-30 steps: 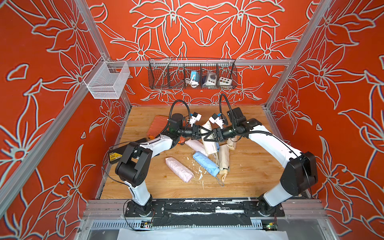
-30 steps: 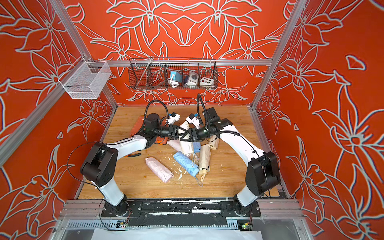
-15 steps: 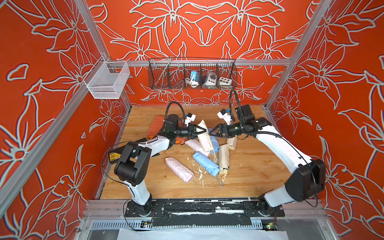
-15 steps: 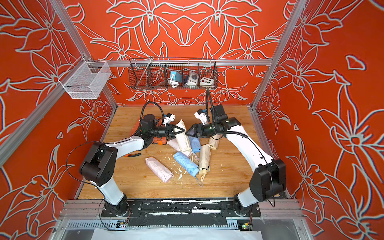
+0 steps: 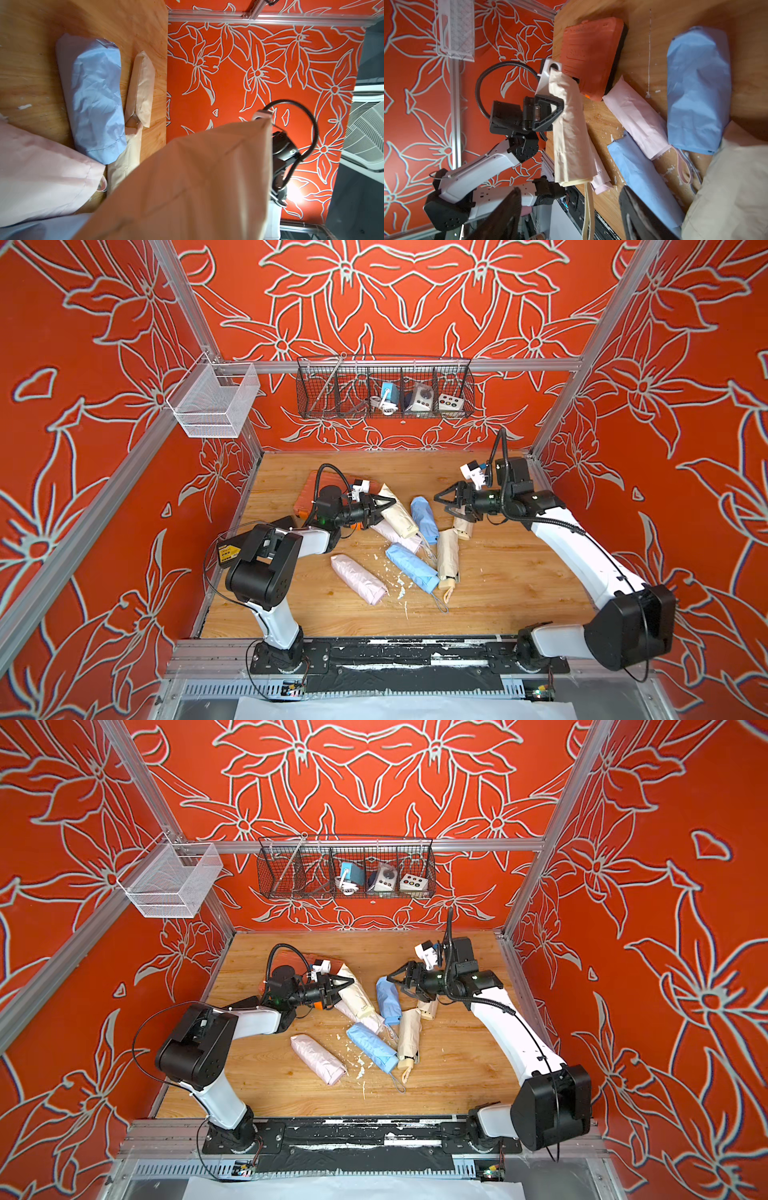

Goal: Take umbrellas out of sleeves
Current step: Pick up the umbrella from the center of the board, then take out the umbrella from the umbrella sleeve.

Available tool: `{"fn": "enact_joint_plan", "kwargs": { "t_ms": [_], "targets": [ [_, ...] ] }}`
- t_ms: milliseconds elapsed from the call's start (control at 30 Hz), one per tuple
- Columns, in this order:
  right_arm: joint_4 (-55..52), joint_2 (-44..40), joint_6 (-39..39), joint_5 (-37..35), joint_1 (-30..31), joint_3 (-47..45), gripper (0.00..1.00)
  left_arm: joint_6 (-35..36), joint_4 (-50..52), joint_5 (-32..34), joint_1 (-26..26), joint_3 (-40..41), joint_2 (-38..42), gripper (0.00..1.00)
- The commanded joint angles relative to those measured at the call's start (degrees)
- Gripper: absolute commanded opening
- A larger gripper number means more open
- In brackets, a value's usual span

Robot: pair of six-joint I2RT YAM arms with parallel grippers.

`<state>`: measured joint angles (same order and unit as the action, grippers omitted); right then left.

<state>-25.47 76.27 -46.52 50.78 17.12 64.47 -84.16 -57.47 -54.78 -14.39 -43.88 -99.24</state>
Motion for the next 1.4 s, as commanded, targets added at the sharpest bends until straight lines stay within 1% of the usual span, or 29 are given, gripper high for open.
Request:
{"fn": "enact_joint_plan", "kwargs": {
  "t_ms": [0,133,233,333,433,500,567,733,933,1133,1367],
  "targets": [
    [6.8,-2.9,-8.9,-2.5,2.8,-4.9,0.72,-7.4,-12.2,2.8,0.0,0.4,0.4,0.33],
    [10.1,-3.8,-11.4,-4.1,5.8,-7.9,0.69,-9.2,-13.7,5.0,0.1,2.2,1.6,0.32],
    [13.1,-4.3,-13.9,-5.3,7.7,-8.9,0.66,-8.6,-13.6,6.6,0.1,3.5,3.0,0.32],
    [15.2,-4.9,-17.1,-6.9,8.7,-9.6,0.6,-7.6,-12.9,7.4,0.1,4.2,4.0,0.32],
    [20.5,-6.2,-22.6,-9.2,9.7,-12.5,0.54,-8.1,-13.9,8.4,0.1,5.0,4.4,0.32],
    [25.0,-6.5,-26.7,-9.9,10.5,-14.9,0.53,-9.7,-16.4,9.8,0.1,6.1,4.5,0.32],
    [26.8,-6.2,-28.6,-10.1,11.1,-15.9,0.53,-11.2,-18.7,10.9,0.1,6.8,4.4,0.32],
    [27.9,-4.5,-29.3,-10.6,12.3,-15.0,0.53,-11.5,-19.3,11.0,0.0,7.1,4.5,0.32],
    [30.0,-0.5,-29.5,-10.5,13.8,-12.6,0.53,-11.6,-19.8,10.8,0.0,7.3,4.7,0.32],
    [33.4,2.3,-30.8,-11.5,14.2,-11.4,0.52,-11.5,-19.7,10.5,0.0,7.5,5.2,0.32],
    [34.0,5.0,-31.4,-11.4,15.0,-9.1,0.51,-11.6,-20.3,10.5,0.0,8.2,5.1,0.32]
  ]
}}
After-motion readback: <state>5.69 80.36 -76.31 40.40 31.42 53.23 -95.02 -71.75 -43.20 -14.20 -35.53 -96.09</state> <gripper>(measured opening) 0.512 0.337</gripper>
